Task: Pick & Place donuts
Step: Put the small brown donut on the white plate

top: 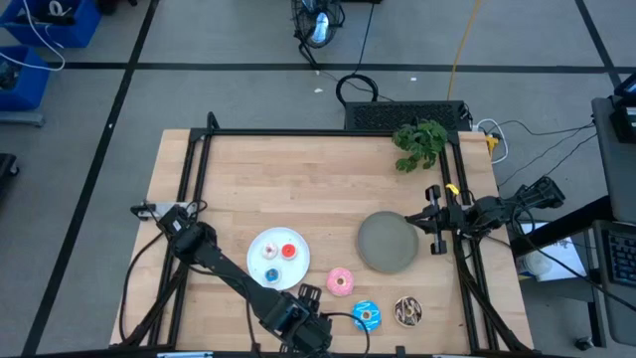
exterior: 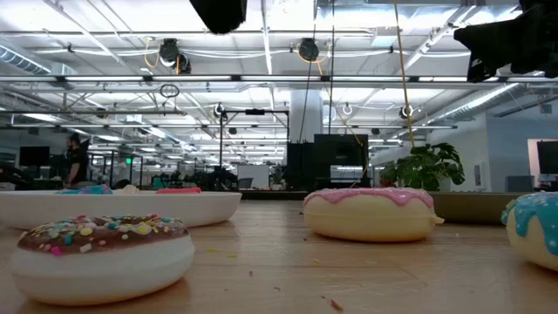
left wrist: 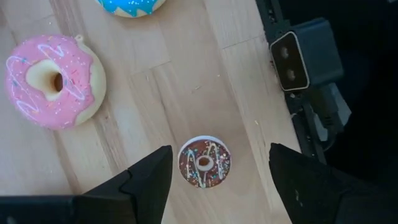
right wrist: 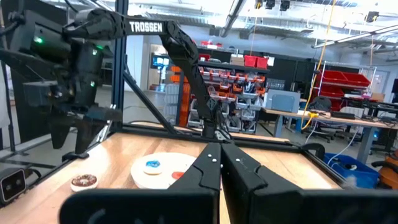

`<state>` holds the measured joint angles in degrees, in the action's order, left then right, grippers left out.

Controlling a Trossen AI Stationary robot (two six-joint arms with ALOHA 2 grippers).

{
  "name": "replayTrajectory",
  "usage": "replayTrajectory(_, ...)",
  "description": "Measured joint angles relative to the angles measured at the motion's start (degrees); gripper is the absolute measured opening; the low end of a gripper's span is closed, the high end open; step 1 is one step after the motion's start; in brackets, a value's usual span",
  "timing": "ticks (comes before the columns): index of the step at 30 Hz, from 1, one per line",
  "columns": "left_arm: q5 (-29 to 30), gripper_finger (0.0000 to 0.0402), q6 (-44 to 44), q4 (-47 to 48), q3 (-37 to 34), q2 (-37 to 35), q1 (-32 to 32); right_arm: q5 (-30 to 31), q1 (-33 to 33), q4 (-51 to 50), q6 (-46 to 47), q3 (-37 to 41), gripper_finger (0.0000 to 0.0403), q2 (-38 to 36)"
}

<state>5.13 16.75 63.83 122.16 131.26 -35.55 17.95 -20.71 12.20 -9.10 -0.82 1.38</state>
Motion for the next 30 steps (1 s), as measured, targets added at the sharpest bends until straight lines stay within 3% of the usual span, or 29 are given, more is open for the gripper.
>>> replayTrajectory(16,-2.32,0.0267,-3.13,-9.91,-14.12,0.04,0.26,0.1,0.0,0.03,0.02,0.0,0.0,0.2)
replayTrajectory(30,-3.54,0.0267,-2.52,-14.68,-18.24,0.03,1.91,0.16,-0.01,0.03,0.02,0.0,0.0,0.2)
